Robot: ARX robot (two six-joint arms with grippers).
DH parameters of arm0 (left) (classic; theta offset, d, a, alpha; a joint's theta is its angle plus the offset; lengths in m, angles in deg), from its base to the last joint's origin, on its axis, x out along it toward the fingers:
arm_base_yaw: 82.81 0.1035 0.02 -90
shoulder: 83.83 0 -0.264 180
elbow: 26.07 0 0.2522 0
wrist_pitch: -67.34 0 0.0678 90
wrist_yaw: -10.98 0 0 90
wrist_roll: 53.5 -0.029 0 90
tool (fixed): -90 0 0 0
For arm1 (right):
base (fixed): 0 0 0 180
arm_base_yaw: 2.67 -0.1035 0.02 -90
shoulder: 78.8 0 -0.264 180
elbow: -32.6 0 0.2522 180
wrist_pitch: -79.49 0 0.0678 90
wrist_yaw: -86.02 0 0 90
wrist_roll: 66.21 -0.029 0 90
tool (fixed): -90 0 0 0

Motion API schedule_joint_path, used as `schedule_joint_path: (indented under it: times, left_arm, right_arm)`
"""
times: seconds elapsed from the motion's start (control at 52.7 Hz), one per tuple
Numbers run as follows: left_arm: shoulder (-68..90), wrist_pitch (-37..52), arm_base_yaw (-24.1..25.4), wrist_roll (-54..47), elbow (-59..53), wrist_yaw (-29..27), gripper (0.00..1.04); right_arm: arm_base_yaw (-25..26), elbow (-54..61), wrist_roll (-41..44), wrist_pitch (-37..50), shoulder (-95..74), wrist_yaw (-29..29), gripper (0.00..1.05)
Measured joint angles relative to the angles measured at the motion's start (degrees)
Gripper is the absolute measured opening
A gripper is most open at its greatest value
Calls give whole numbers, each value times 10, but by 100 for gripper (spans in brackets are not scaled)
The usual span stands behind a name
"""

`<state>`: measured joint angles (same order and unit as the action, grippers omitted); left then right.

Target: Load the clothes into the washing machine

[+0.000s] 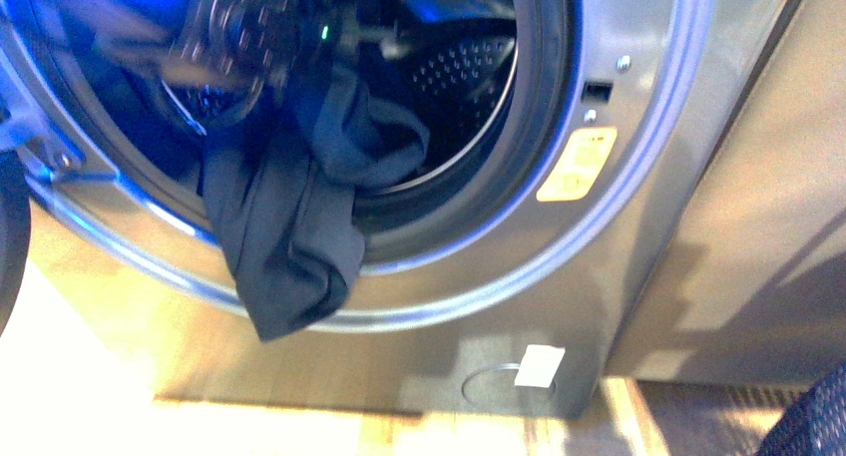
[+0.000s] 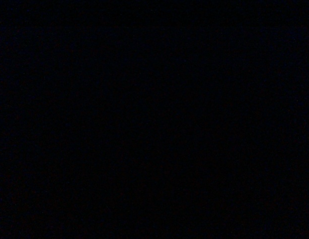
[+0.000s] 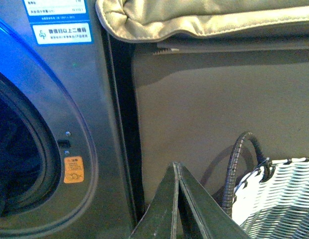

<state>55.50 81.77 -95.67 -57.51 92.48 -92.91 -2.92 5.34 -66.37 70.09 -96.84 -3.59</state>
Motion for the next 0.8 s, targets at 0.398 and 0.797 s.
schedule_joint_path:
  times: [0.398, 0.797]
  left_arm:
    - [107, -56, 7, 1, 152, 16, 21]
    - [175, -93, 45, -18, 222, 2, 37]
  right_arm:
    - [1, 67, 0, 9, 55, -3, 2]
    - [1, 96, 0, -49, 147, -3, 2]
